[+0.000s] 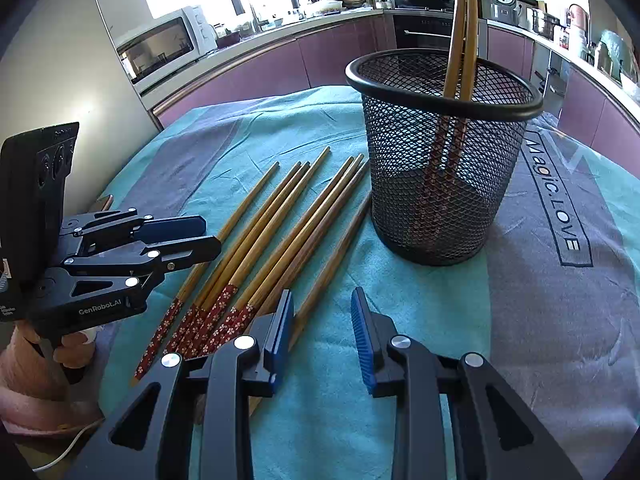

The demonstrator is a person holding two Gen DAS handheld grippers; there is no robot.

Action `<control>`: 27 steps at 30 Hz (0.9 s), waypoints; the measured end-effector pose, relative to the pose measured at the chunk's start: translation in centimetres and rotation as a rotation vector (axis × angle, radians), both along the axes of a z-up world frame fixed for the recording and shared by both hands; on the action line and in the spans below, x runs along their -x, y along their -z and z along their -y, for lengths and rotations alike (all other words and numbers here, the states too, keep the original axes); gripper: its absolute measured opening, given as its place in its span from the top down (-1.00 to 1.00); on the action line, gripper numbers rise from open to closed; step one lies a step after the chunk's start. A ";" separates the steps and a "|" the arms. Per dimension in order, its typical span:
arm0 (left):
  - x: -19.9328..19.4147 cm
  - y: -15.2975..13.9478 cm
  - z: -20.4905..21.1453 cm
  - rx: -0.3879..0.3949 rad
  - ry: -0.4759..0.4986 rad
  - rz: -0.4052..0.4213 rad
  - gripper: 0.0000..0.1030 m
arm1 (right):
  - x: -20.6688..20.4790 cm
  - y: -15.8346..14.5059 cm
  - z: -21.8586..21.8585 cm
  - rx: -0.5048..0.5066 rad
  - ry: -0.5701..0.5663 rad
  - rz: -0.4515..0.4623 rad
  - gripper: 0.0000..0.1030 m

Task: Organize utensils
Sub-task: 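Open and withdraw both tools from the cup toward the remaining chopsticks, then grasp another chopstick with the left tool while the right tool grasps one too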

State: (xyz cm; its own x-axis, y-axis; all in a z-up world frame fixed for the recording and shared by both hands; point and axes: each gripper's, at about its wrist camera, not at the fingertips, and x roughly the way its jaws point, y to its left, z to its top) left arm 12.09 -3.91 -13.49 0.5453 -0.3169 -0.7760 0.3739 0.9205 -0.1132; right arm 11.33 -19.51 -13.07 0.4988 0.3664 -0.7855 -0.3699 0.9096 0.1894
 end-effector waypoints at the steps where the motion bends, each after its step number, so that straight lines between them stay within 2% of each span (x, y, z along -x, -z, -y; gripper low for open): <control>1: 0.0 0.1 0.0 -0.003 0.001 -0.002 0.37 | -0.1 0.0 -0.1 0.006 0.001 0.002 0.48; 12: -1.0 0.4 0.9 -0.019 -0.005 0.002 0.37 | -1.6 0.2 -1.1 0.014 0.051 0.020 0.49; 14: -1.0 0.4 1.0 -0.023 -0.012 0.004 0.48 | -1.6 0.3 -0.8 0.001 0.061 0.017 0.56; 16: -1.1 0.5 1.0 -0.015 -0.017 0.003 0.62 | -1.7 0.3 -0.4 -0.033 0.072 0.002 0.76; 18: -1.2 0.5 1.0 0.003 -0.021 -0.002 0.74 | -1.6 0.4 0.0 -0.057 0.080 -0.009 0.78; 27: -0.9 0.3 0.1 0.053 -0.076 -0.010 0.85 | -1.1 0.2 1.7 -0.146 0.116 -0.019 0.88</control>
State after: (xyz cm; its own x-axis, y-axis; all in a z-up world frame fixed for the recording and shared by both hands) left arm 13.02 -4.05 -13.79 0.5616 -0.3161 -0.7647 0.3019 0.9387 -0.1664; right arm 12.47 -21.17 -13.28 0.5295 0.4185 -0.7379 -0.2594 0.9080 0.3289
